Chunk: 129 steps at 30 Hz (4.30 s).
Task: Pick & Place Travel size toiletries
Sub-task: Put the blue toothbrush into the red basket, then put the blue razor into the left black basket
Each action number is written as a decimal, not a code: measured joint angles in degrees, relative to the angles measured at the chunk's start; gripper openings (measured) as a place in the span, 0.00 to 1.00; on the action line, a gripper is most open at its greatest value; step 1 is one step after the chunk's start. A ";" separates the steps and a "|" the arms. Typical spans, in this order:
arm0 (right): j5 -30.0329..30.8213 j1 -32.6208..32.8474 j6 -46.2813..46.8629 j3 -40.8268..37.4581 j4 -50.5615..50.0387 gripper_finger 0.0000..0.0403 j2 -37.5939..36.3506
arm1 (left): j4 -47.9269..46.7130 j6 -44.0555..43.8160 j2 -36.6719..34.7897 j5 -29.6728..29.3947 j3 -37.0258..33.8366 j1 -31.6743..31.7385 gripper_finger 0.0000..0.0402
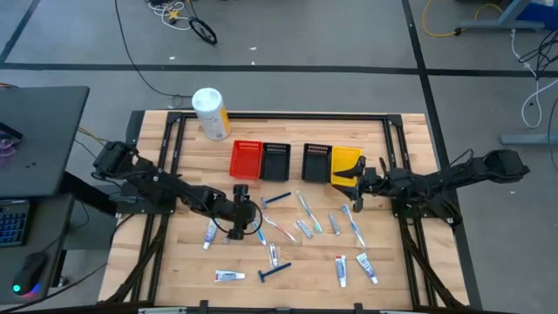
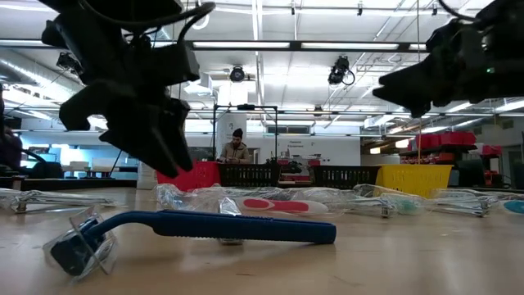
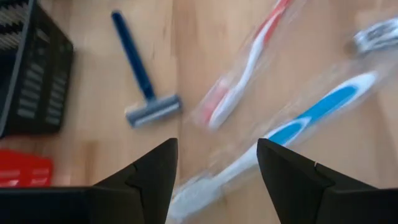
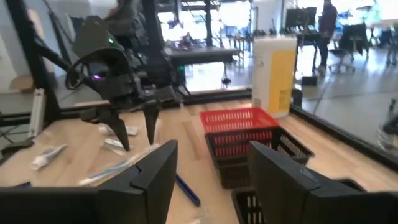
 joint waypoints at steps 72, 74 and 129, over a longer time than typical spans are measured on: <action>-7.32 -3.60 -2.32 16.68 -0.58 0.51 29.19 | -4.45 -16.83 -8.92 -9.95 -0.22 -2.16 0.15; -7.30 -3.60 -2.32 16.68 -0.18 0.51 29.19 | -4.89 -18.49 -9.73 -15.87 -0.22 -0.79 0.16; -6.91 -1.29 -0.25 34.13 -15.07 0.51 41.85 | 23.48 -14.60 -9.51 -7.37 -7.61 19.20 0.38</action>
